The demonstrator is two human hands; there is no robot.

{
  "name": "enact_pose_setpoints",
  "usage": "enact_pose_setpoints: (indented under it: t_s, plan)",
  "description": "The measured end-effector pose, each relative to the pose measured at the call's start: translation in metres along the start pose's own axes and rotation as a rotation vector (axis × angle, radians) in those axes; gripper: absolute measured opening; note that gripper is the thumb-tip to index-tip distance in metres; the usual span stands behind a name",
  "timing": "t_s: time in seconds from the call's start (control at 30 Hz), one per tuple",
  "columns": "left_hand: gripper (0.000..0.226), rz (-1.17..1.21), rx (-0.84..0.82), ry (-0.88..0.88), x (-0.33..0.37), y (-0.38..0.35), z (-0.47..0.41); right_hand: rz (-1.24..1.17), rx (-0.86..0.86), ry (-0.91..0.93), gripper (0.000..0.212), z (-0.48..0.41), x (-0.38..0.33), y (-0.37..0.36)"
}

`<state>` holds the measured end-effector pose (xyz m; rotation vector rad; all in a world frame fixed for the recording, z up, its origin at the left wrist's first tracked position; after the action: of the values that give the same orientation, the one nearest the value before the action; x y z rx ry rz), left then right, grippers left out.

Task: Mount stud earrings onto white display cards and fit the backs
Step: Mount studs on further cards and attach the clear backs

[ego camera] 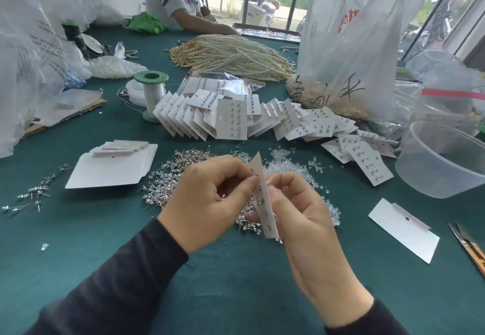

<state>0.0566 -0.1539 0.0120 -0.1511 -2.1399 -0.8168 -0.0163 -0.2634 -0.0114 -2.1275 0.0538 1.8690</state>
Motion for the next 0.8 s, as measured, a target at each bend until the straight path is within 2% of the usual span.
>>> enact_pose_setpoints:
  t_s: [0.07,0.17,0.3,0.5,0.6,0.7,0.77,0.8]
  plan:
    - [0.019,-0.051,-0.024,-0.035,0.002,-0.002,0.001,0.142,0.027,0.074,0.006,0.000,-0.001,0.000]
    - [0.034,-0.002,-0.040,-0.037,0.003,-0.001,0.002,0.309,0.031,0.185,0.004,0.002,-0.004,-0.002]
    - [0.037,0.036,-0.021,0.013,0.004,0.000,0.002,0.616,0.061,0.313,0.005,0.004,-0.005,-0.006]
    - [0.035,0.011,-0.004,0.148,-0.006,-0.007,0.002,0.867,0.105,0.455,0.005,0.004,-0.003,-0.007]
    - [0.044,0.079,0.004,0.138,-0.008,-0.003,0.002,0.829,0.088,0.448,0.005,0.004,-0.002,-0.007]
    - [0.057,0.085,0.041,0.161,-0.009,0.002,-0.001,0.614,0.024,0.389,0.010,0.001,-0.006,-0.004]
    - [0.050,0.039,0.118,0.203,-0.013,0.008,-0.002,0.566,0.079,0.409,0.012,-0.002,-0.013,0.007]
    - [0.047,0.024,0.161,0.236,-0.016,0.011,-0.002,0.623,0.150,0.419,0.013,-0.006,-0.017,0.017]
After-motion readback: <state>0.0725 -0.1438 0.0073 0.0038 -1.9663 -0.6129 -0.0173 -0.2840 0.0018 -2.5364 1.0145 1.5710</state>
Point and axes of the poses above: each hand's wrist, its own z-axis away from the middle knuckle, its own y-axis out of the back of the hand, x = y × z, the point moved 3 cm from there along -z, towards the middle knuckle, and after that the axes turned 5 degrees about -x, right-handed, at the moved point
